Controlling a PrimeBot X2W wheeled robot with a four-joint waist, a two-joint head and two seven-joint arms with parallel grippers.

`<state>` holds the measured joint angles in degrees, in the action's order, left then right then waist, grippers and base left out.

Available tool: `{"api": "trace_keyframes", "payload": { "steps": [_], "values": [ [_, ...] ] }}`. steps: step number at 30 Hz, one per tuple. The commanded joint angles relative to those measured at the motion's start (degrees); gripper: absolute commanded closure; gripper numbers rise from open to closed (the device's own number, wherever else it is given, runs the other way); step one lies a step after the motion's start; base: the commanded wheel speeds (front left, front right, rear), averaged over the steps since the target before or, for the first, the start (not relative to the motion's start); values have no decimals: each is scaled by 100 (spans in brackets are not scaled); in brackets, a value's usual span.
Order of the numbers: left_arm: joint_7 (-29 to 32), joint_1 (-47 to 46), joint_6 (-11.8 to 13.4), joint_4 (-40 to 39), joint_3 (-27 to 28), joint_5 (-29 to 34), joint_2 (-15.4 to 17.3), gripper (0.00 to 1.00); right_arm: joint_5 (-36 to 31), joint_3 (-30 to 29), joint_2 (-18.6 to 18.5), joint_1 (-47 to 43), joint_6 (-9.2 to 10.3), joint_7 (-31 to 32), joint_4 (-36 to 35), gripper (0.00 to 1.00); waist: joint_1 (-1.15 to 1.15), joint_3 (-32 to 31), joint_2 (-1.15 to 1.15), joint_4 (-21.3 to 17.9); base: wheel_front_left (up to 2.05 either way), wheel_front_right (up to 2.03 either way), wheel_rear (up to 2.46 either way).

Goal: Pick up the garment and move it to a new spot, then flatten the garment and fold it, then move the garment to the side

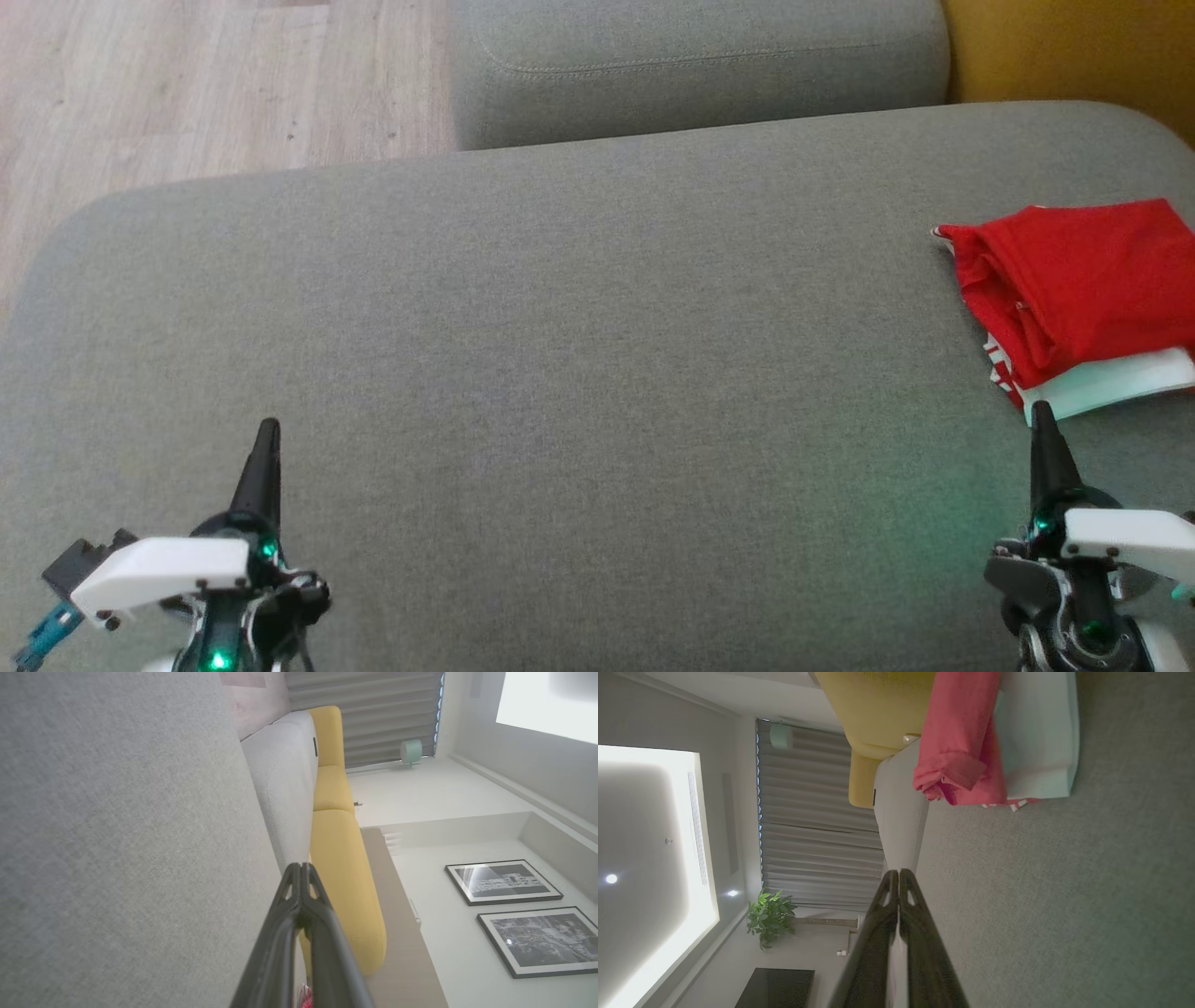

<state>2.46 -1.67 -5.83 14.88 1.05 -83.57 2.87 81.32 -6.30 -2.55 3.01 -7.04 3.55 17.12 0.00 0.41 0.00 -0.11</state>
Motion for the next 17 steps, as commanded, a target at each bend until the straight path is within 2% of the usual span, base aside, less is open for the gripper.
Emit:
{"api": "trace_keyframes", "payload": {
  "steps": [1,17],
  "values": [
    [67,-359,-64,-153,246,-202,96,100,239,65,-34,309,-40,72,-253,100,0,-3,0,2,0,0,0],
    [301,-441,-166,-87,420,-965,93,100,1084,-23,-36,317,-45,294,-310,100,0,-23,0,11,0,0,0]
  ]
}}
